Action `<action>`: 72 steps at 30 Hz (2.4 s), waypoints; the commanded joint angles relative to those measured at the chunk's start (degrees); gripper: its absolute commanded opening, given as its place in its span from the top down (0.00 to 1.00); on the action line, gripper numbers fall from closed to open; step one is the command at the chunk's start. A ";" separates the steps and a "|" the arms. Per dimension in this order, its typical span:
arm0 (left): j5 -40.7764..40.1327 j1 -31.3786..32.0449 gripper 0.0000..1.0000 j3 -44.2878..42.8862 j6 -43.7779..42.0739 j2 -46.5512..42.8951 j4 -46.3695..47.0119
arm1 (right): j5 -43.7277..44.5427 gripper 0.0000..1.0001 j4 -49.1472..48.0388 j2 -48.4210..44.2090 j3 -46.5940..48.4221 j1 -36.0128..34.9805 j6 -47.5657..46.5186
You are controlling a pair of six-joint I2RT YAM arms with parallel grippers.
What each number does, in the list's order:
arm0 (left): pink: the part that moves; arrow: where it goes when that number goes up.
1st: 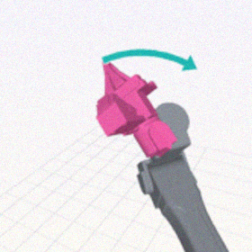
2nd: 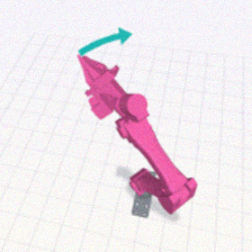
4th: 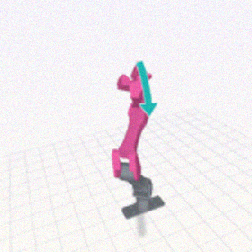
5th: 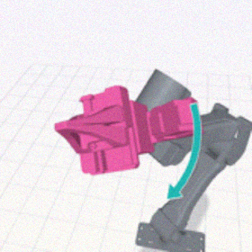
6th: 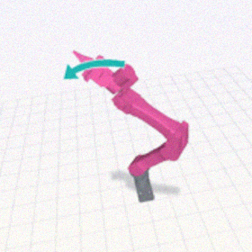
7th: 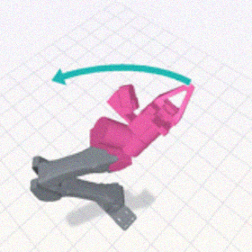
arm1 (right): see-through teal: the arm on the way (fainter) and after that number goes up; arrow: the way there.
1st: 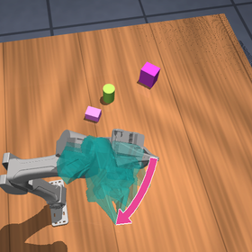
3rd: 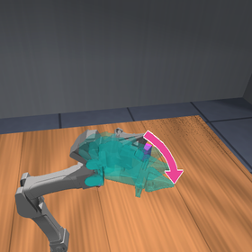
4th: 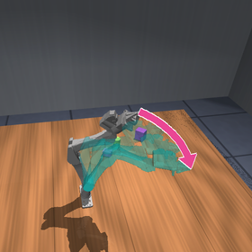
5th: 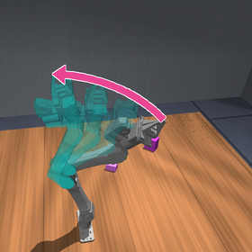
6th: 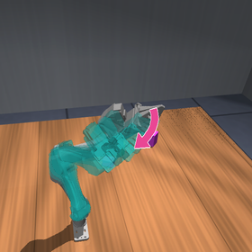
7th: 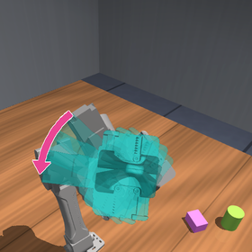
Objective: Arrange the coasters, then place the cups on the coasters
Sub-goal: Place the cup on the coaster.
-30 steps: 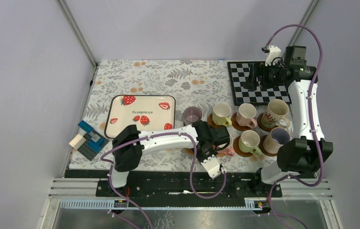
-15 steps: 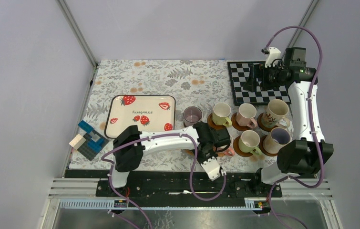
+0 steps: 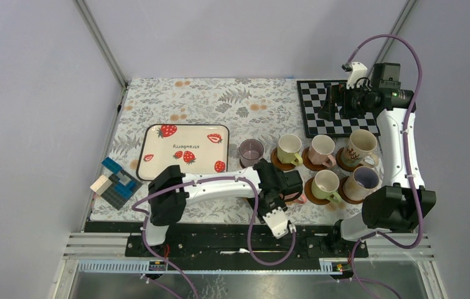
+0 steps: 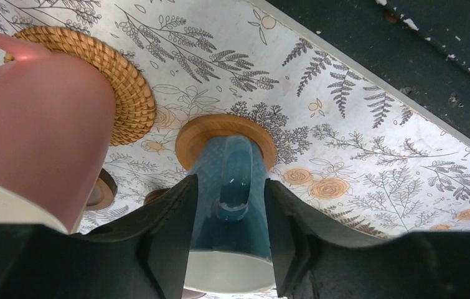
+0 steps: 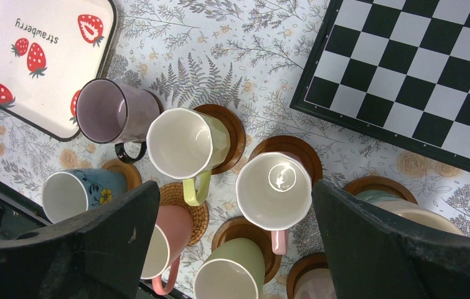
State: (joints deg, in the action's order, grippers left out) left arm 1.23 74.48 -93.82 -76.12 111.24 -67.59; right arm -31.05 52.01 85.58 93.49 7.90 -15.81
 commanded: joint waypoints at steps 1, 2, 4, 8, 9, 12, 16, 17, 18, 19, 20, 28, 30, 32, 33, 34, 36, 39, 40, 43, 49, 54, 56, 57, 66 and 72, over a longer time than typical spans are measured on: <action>-2.15 1.22 0.51 -2.49 1.28 -0.91 -1.46 | -0.99 0.00 0.25 -2.39 -0.11 0.27 -0.45; -2.65 1.35 0.50 -2.69 1.78 -1.00 -1.60 | -1.09 0.01 0.19 -2.51 -0.15 0.27 -0.37; -3.09 1.46 0.49 -3.21 2.79 -1.39 -1.66 | -1.33 0.00 0.07 -2.67 -0.31 0.27 -0.29; -3.20 1.37 0.48 -3.76 5.09 -1.68 -1.40 | -1.75 0.00 -0.24 -2.91 -0.68 0.27 -0.04; -3.05 1.37 0.48 -3.55 5.58 -1.79 -0.89 | -1.88 0.00 -0.34 -2.91 -0.72 0.27 0.13; -3.11 1.37 0.48 -3.05 6.48 -1.90 0.41 | -2.09 0.00 -0.31 -2.87 -0.27 0.25 0.34; -2.51 1.37 0.49 -2.91 6.90 -2.03 1.06 | -1.87 0.00 -0.17 -3.07 -0.22 0.27 0.26; -2.33 1.33 0.49 -2.76 7.02 -2.03 1.22 | -1.83 0.00 -0.19 -3.13 -0.24 0.27 0.19; -2.22 1.29 0.49 -2.69 7.10 -1.96 1.32 | -1.68 0.00 -0.03 -3.19 -0.27 0.27 0.13; -2.20 1.28 0.50 -2.79 7.31 -1.86 1.47 | -1.59 0.00 0.07 -3.22 -0.29 0.27 0.09; -2.20 1.22 0.50 -2.88 7.49 -1.76 1.57 | -1.49 0.00 0.04 -3.35 -0.37 0.27 0.00; -1.82 1.05 0.53 -2.80 8.18 -1.55 2.56 | -1.56 0.00 -0.06 -3.97 -1.54 0.27 0.08; -1.85 0.87 0.54 -2.85 8.36 -1.54 2.85 | -1.58 0.01 -0.15 -4.02 -1.69 0.27 0.08; -1.94 0.85 0.54 -2.77 8.37 -1.53 3.12 | -1.56 0.00 -0.21 -3.92 -1.78 0.27 0.08; -1.94 0.80 0.54 -2.69 8.41 -1.55 3.28 | -1.56 0.00 -0.26 -3.91 -1.80 0.27 0.08; -1.94 0.76 0.55 -2.68 8.40 -1.51 3.36 | -1.56 0.00 -0.31 -3.86 -1.82 0.27 0.08; -1.94 0.71 0.55 -2.68 8.58 -1.41 3.59 | -1.56 0.00 -0.32 -3.84 -1.88 0.27 0.08; -1.94 0.52 0.57 -2.86 8.46 -1.16 3.76 | -1.56 0.00 -0.39 -3.79 -2.00 0.27 0.08; -1.94 0.50 0.58 -2.94 8.49 -1.05 3.84 | -1.56 0.00 -0.42 -3.84 -2.04 0.27 0.03; -1.85 0.33 0.59 -3.19 8.28 -0.88 3.82 | -1.57 0.00 -0.47 -3.80 -2.22 0.27 -0.01; -2.37 0.15 0.53 -3.80 7.86 -0.84 3.70 | -1.38 0.00 -0.43 -3.83 -2.37 0.27 -0.14; 0.09 -0.11 0.44 -5.97 7.66 -2.00 1.09 | -1.74 0.00 -0.04 -3.51 -1.88 0.27 -0.18; 0.28 -0.11 0.42 -6.80 7.82 -2.53 0.08 | -2.18 0.00 0.16 -3.06 -1.53 0.27 -0.16; 0.26 -0.19 0.42 -7.08 7.83 -3.09 -0.23 | -2.36 0.00 0.22 -2.91 -1.42 0.27 -0.11; 3.84 -1.94 0.36 -11.42 7.88 -7.57 -5.79 | -4.80 0.00 0.75 -0.03 0.83 0.21 0.95; 11.09 -8.35 0.34 -20.85 14.61 -8.74 -8.74 | -5.17 0.00 2.13 2.99 4.96 0.18 1.14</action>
State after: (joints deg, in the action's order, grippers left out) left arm 5.02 70.91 -106.56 -66.74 105.84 -74.06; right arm -34.17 52.64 87.22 94.15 7.90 -15.38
